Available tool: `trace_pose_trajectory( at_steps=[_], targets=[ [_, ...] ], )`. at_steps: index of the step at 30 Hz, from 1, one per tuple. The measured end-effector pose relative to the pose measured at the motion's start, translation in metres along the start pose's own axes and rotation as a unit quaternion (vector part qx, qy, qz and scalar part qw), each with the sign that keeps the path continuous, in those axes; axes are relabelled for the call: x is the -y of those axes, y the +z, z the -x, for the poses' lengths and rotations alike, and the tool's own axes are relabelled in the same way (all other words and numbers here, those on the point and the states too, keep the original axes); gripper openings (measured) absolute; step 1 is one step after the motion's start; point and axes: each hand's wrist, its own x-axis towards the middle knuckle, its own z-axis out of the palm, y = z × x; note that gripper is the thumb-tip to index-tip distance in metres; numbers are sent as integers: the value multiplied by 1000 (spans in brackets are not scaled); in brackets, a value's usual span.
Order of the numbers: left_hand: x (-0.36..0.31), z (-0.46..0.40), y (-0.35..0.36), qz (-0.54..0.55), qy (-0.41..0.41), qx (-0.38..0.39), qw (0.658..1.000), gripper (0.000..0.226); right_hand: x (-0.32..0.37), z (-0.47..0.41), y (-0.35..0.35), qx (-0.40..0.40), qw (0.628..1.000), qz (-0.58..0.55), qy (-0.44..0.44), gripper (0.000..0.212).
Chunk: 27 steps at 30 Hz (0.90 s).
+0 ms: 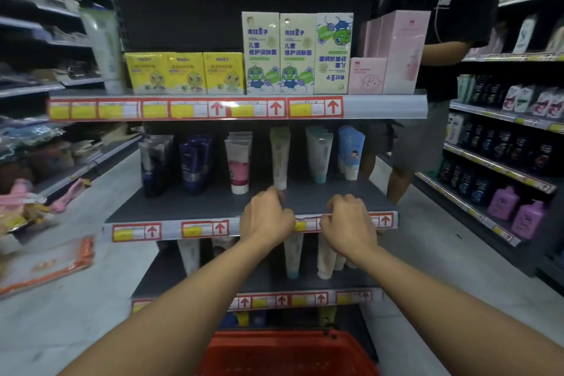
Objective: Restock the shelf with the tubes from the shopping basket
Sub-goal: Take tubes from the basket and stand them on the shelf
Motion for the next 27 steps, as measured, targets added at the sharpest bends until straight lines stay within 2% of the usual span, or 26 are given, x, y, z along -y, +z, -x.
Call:
trace_pose_trajectory(
  at_steps=[8,12,15,17,20,27],
  targets=[
    [67,40,9,-6,-53,32,998,24,31,63,60,44,999,-14,-22,19],
    [107,59,31,-12,-91,67,993,23,32,96,96,91,995,-16,-30,21],
    [138,72,59,-22,-120,99,988,14,28,122,127,128,991,-1,-43,22],
    [157,82,79,-27,-132,110,985,9,21,141,149,161,986,-6,-42,21],
    [183,93,109,-32,-151,142,978,15,7,169,182,229,973,-5,-28,19],
    [242,113,174,-32,-228,229,946,15,-29,216,246,400,915,33,48,29]
  ],
)
